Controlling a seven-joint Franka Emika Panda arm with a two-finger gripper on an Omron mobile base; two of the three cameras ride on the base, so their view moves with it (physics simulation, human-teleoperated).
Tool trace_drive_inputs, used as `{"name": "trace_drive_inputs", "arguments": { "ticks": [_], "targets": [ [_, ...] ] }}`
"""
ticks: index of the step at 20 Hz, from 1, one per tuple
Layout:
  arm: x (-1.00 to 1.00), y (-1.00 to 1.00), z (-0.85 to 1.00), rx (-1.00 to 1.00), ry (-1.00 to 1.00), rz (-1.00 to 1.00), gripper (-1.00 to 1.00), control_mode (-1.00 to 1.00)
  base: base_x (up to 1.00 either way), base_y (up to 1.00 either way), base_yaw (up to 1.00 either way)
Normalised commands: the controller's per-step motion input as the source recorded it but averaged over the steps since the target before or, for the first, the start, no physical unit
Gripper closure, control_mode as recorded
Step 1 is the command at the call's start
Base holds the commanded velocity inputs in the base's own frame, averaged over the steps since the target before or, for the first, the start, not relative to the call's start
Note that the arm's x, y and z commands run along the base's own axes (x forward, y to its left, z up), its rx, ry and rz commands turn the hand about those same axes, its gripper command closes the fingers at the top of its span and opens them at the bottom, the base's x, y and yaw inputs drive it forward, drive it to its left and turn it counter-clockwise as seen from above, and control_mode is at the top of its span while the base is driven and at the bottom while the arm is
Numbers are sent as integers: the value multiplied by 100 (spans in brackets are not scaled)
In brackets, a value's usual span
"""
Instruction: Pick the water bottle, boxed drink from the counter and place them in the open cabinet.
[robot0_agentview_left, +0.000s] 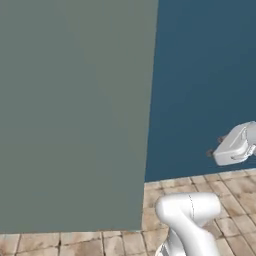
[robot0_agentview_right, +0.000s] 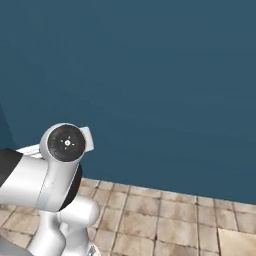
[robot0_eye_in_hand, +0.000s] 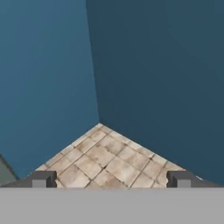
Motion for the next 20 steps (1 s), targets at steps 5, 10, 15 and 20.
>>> {"name": "trace_drive_inputs", "arguments": {
  "ticks": [5,10,15,20],
  "targets": [
    [0,0,0,0,0,0,-100,100,81,3,-16],
    [0,0,0,0,0,0,-100,100,64,-2,-31],
    [0,0,0,0,0,0,-100,100,44,-1,-53],
    [0,0,0,0,0,0,-100,100,33,0,-67]
  ]
}}
